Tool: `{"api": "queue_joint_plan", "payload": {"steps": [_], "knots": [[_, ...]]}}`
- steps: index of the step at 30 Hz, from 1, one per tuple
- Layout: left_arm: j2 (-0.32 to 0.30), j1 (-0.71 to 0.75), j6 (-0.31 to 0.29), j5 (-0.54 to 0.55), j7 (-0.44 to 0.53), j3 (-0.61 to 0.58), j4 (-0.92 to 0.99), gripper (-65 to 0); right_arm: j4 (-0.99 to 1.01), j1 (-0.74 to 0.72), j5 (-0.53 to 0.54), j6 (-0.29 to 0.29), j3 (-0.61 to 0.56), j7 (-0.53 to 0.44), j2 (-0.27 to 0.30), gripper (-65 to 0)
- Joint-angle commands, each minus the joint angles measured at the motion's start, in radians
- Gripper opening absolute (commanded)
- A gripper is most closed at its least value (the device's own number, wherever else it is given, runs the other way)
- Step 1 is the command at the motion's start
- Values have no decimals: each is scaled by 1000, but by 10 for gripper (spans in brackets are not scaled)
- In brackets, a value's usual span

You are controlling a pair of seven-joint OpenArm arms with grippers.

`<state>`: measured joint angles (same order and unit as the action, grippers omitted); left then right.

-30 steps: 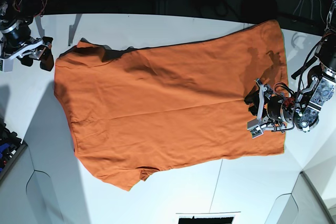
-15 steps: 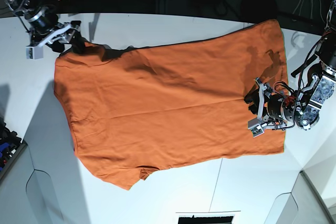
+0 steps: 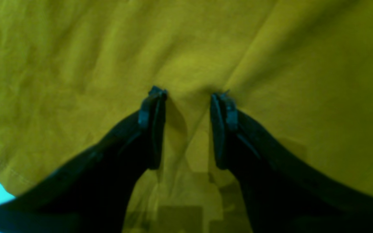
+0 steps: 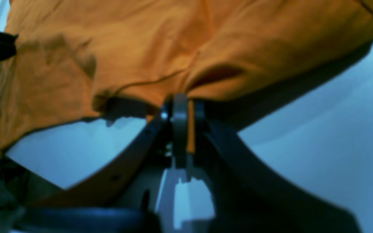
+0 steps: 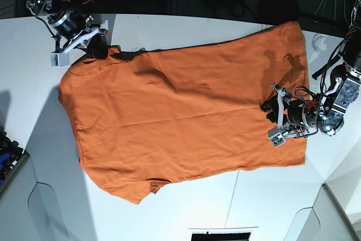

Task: Layout the t-shirt on the table in an organized manner, then fold the t-shirt properly
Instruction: 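Drag the shirt corners outward with both grippers to straighten it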

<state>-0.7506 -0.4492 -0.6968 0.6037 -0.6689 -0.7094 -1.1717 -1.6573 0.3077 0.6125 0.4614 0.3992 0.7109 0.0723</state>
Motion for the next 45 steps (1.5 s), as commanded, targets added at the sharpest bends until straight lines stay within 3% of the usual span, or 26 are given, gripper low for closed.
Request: {"api": "queue_joint_plan", "payload": {"steps": [1,4,6,10,14,16,21,24,30,32,35,39,45], "knots": [[-14,-13,-1,-9,-17,3,-6,-390,-23,6,-6,-1,12,44,8,-650],[-14,-13,-1,-9,-17,3,-6,-390,-82,10,35,14,57,118,8,-650],[-14,-13,-1,-9,-19,3,-6,-390,-134,34,82,53,98,128,14,-650],[-14,-13,-1,-10,-24,3,-6,-390,-244,109,140,72,184,127,22,-650],[-14,-13,-1,-9,-24,3,-6,-390,-304,151,147,78,242,106,28,-279],[-14,-13,-1,-9,-24,3,-6,-390,-309,153,147,78,258,101,38,-211],[-14,-13,-1,-14,-27,3,-6,-390,-309,152,147,73,276,85,68,-211],[-15,-13,-1,-16,-34,3,-6,-390,-309,139,129,50,290,23,69,-211],[-14,-13,-1,-16,-40,3,-6,-390,-257,-4,-32,-34,284,-19,69,-220],[-14,-14,-1,-16,-47,3,-6,-390,-197,-52,-53,-36,261,-19,76,-321],[-15,-18,-1,-16,-47,3,-6,-390,-87,-119,-66,-33,207,-19,92,-641],[-45,-24,-1,23,-47,10,-29,-390,7,-172,-82,39,145,-23,110,-650],[-116,-13,-1,111,-88,56,-74,-390,92,-203,-181,41,69,-90,148,-650]]}}
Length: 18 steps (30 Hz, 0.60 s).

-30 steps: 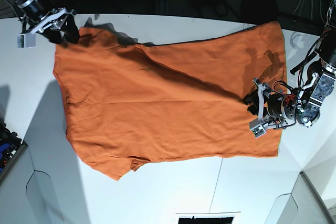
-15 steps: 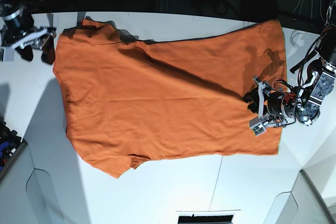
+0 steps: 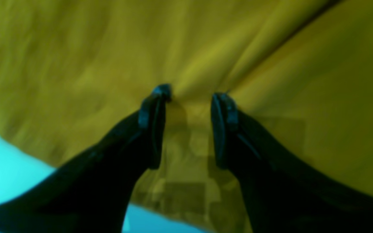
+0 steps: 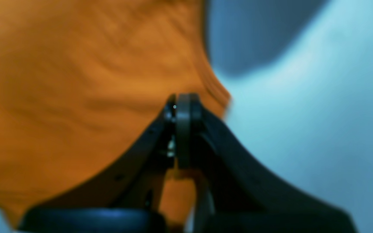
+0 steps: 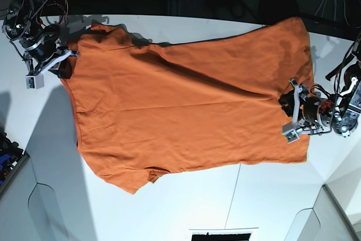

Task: Layout the t-shirt on the table in an organized manner, then fold the t-shirt properly
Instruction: 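Drag the shirt corners outward with both grippers to straighten it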

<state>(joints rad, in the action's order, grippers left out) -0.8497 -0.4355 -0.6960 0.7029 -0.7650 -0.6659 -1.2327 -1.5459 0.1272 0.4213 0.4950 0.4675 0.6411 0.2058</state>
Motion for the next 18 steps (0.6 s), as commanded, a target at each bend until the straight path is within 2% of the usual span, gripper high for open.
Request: {"api": "queue_joint_plan", "payload": {"steps": [1,4,9,14,18], "knots": [[-22,-27,-2,29,5,19,-13,-390,4,-39,1,7,-7,-20,21,-650],[-32,-26,-2,71,3,21,-13,-390,91,-96,-5,7,-18,-25,51,-650],[-28,14,-2,58,-3,21,-11,-390,225,-185,-14,7,-18,-65,106,-650],[-11,40,-2,34,-2,21,-11,-390,278,-264,-12,6,-17,-56,136,-650],[-12,33,-2,33,0,21,-12,-390,265,-264,60,6,-13,-46,167,-650]]}}
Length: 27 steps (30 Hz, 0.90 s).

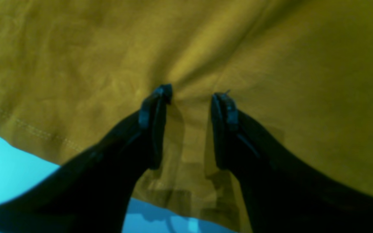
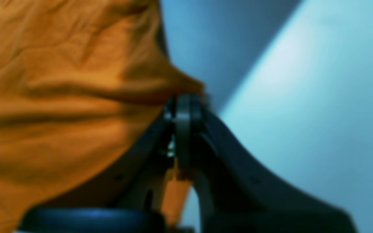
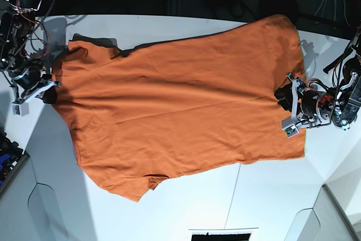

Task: Layout the t-shirt on the table in an organized manner, then fold the t-shirt properly
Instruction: 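Drag the shirt corners outward with both grippers to straighten it, then release the shirt and move both grippers clear of it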

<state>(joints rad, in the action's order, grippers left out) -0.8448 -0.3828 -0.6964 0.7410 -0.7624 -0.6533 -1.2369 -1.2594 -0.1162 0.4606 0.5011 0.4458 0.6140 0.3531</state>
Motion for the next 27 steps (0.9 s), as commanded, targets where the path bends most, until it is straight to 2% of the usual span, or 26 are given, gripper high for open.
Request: {"api": "queue_joint_plan", "payload": {"steps": [1,8,12,17,23,27], "knots": [[-20,-23,-2,-4,0,13,-8,-390,-31,-22,38,1,12,-19,23,-650],[-36,-24,-2,34,10,140,-7,-390,-84,-59,77,4,11,-19,4,-650],[-35,-24,-2,15,60,173,-4,-390,-46,-134,14,3,-21,-45,-30,-650],[-8,-25,-2,-32,78,173,91,-390,65,-234,-53,3,-161,-88,-43,-650],[45,-24,-2,-50,89,173,300,-390,224,-339,-199,-3,-375,-157,-48,-650],[75,-26,-2,-63,92,173,364,-390,253,-346,-268,-9,-431,-173,-48,-650]]}}
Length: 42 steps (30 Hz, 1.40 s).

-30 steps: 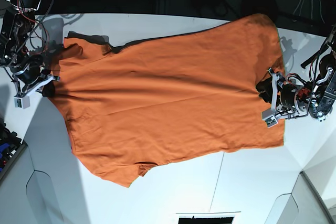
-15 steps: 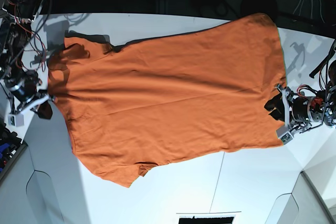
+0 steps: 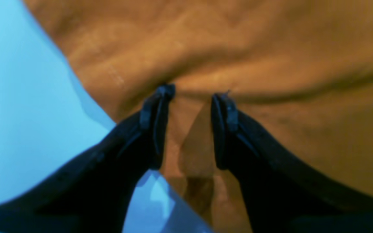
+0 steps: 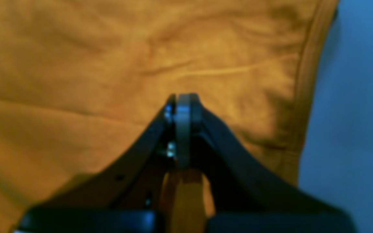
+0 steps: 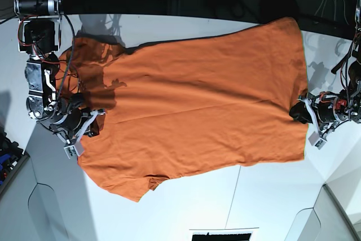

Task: Layout the t-shirt on the table in an organized manner, then fold the t-shirt properly
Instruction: 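Release the shirt and move both grippers clear of it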

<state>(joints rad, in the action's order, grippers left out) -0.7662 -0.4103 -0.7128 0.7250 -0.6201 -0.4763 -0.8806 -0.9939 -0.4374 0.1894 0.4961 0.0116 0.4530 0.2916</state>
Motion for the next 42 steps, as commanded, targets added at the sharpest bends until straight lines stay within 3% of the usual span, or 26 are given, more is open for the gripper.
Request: {"api": "queue_joint_plan", "payload": {"steps": [1,7,13,22,27,29,32,34,42], "knots": [[5,-3,15,-62,-47,-4,11,-390,-13,-24,0,-8,3,-11,14,-650],[90,-43,15,-181,-45,-4,11,-390,-16,-13,14,-48,4,8,60,-650],[156,-66,15,-201,-45,-4,11,-390,-51,35,66,-48,48,35,117,-650],[180,-89,15,-185,-75,-4,6,-390,-109,89,171,-45,192,60,135,-650],[106,-115,15,32,-138,-3,-93,-390,-241,97,275,-44,313,208,135,-650],[64,-115,15,130,-206,-3,-159,-390,-317,115,323,-44,363,286,142,-650],[-1,-107,15,288,-320,-3,-231,-390,-390,169,416,-41,409,338,180,-505],[-47,-92,15,313,-331,-3,-258,-390,-420,221,457,-8,438,352,204,-463],[-211,47,15,445,-390,44,-273,-390,-534,499,607,62,600,417,225,-463]]}}
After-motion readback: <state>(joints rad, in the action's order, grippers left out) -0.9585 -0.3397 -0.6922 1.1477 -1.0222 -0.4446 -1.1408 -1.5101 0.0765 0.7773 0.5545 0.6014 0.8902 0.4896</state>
